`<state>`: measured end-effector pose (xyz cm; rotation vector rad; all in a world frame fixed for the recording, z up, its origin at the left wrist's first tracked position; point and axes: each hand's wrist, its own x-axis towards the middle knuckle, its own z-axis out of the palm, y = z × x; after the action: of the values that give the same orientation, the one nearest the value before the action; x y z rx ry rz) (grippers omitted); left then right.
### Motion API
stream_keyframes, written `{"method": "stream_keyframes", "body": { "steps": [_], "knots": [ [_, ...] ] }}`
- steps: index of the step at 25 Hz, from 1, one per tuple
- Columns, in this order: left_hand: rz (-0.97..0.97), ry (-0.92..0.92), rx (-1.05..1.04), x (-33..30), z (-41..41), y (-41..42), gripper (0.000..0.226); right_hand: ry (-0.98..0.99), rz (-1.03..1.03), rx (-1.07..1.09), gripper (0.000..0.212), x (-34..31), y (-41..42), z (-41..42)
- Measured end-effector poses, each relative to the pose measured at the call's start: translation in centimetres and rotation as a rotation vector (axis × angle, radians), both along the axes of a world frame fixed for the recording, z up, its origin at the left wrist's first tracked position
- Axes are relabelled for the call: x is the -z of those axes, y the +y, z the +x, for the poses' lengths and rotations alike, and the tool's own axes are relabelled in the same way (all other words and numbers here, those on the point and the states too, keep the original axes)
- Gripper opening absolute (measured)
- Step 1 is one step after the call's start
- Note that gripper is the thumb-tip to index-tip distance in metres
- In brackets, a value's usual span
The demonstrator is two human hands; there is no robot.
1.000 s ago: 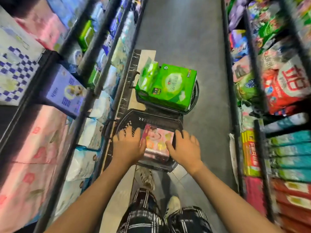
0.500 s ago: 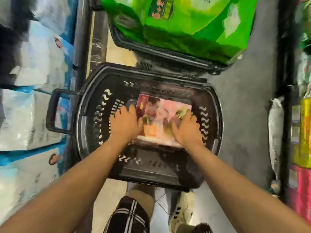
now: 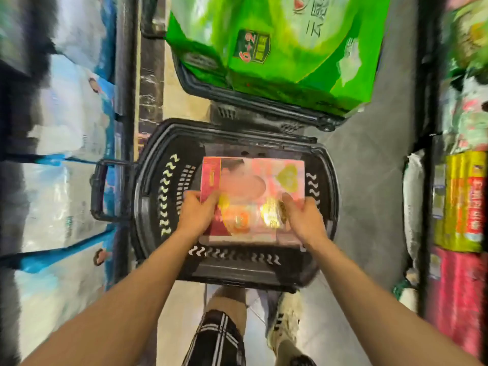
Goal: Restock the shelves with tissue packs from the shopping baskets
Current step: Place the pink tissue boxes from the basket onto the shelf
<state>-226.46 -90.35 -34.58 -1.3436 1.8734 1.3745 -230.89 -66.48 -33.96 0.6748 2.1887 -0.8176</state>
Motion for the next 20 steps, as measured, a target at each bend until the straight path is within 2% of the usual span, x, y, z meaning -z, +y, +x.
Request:
{"method": "stream_keyframes", "body": {
  "steps": [3,8,13,15,17,19,20],
  "knots": [
    [0.056,0.096,-0.220,-10.3,0.1,-0.6,0.049,0.198,-0.002,-0.007,0.057,-11.5,-0.8,0.0],
    [0.077,0.234,-0.237,-25.5,0.2,-1.2,0.071,0.469,-0.075,-0.143,0.046,-27.5,-2.5,-2.2],
    [-0.088,0.448,-0.407,-40.2,1.2,-2.0,0.089,0.715,-0.268,-0.309,0.048,-41.8,-3.5,-5.0],
    [-0.161,0.508,-0.537,-45.6,2.4,-1.7,0.081,0.769,-0.358,-0.413,0.048,-46.7,-3.8,-5.7],
    [-0.229,0.582,-0.673,-49.7,3.8,-1.3,0.062,0.863,-0.339,-0.512,0.063,-50.2,-3.8,-6.1],
    [-0.229,0.659,-0.832,-53.5,5.2,-0.5,0.063,0.901,-0.352,-0.478,0.091,-52.4,-4.3,-5.8],
    [-0.205,0.685,-0.901,-55.0,5.8,0.2,0.069,0.821,-0.428,-0.406,0.104,-53.3,-5.1,-5.2]
  ]
}}
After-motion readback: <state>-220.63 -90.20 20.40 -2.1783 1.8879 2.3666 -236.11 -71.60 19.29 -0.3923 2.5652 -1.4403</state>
